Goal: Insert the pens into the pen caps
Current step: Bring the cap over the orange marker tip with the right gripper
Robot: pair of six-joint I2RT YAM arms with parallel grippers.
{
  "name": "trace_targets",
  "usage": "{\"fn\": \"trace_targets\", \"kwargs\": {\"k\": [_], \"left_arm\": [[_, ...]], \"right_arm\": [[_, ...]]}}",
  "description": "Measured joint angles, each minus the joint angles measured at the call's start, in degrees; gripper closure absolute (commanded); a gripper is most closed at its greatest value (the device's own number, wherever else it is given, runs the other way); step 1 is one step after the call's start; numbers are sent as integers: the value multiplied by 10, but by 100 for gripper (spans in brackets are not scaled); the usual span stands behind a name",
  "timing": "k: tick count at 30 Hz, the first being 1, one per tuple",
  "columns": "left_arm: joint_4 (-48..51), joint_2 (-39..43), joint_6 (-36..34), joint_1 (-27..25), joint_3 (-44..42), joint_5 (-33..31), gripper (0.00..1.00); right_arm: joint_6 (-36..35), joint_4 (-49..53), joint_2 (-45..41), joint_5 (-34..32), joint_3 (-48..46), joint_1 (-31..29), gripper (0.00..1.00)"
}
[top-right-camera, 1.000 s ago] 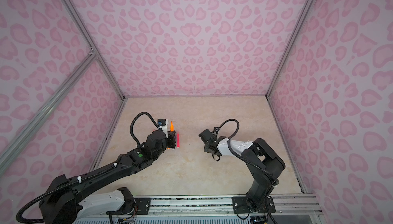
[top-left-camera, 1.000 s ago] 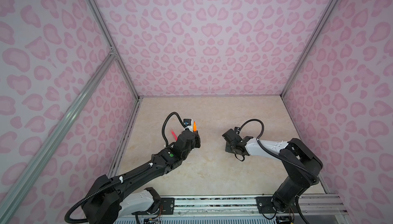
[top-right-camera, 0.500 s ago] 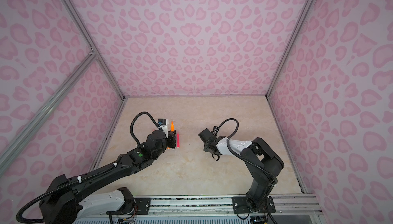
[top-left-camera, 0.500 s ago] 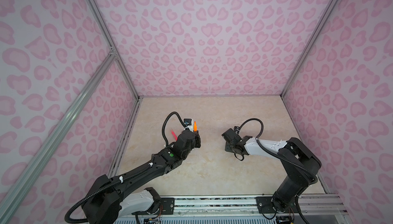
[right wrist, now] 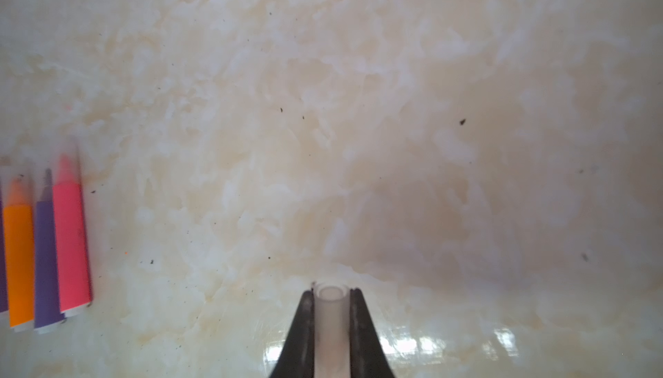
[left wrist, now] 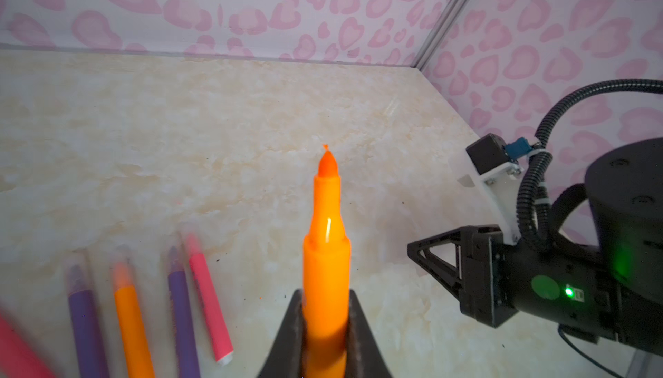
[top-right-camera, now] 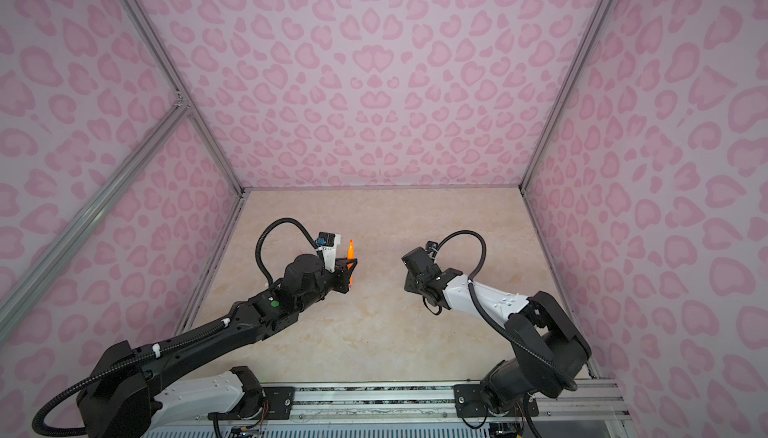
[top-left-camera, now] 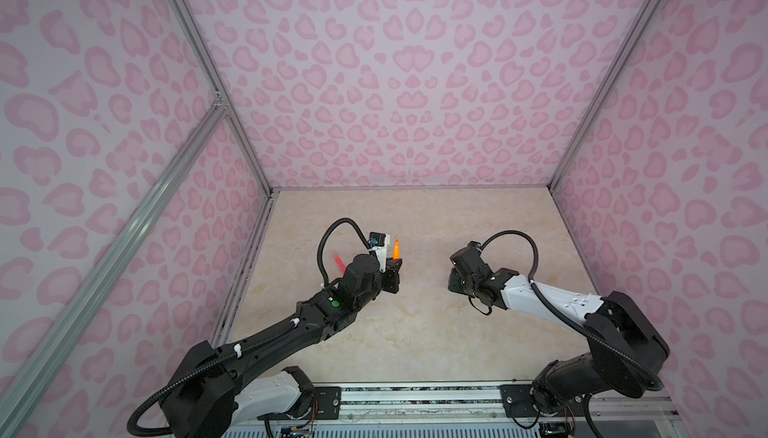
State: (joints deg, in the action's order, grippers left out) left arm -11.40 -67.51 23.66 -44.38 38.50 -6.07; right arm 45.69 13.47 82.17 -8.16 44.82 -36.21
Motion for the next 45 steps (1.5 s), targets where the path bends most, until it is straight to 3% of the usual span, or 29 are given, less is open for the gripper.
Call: {"fn": "trace_targets", "kwargs": {"k": [9,12,18,24,32,45], "left_arm": [[-56,-1,-10,-7,-10,126,96],[-69,5,-13,-11,-18,160,96],[-89,12,-23,-15,-22,199,96],[-93,22,-27,-17,-22,206,96],[-92,28,-28,-18,-22,200,96],[-92,31,-29,-19,-22,197,96]], "right_arm": [[23,-60,-188,42,-46,4,100],[38,-107,-208,54,-53,3,100],[40,-222,-183,105,-26,-7,100],[-8,-287,-169,142,30,-68,100],[-52,-305,-168,137,36,-92,100],[-62,-336,-132,147,36,-102,100]]}}
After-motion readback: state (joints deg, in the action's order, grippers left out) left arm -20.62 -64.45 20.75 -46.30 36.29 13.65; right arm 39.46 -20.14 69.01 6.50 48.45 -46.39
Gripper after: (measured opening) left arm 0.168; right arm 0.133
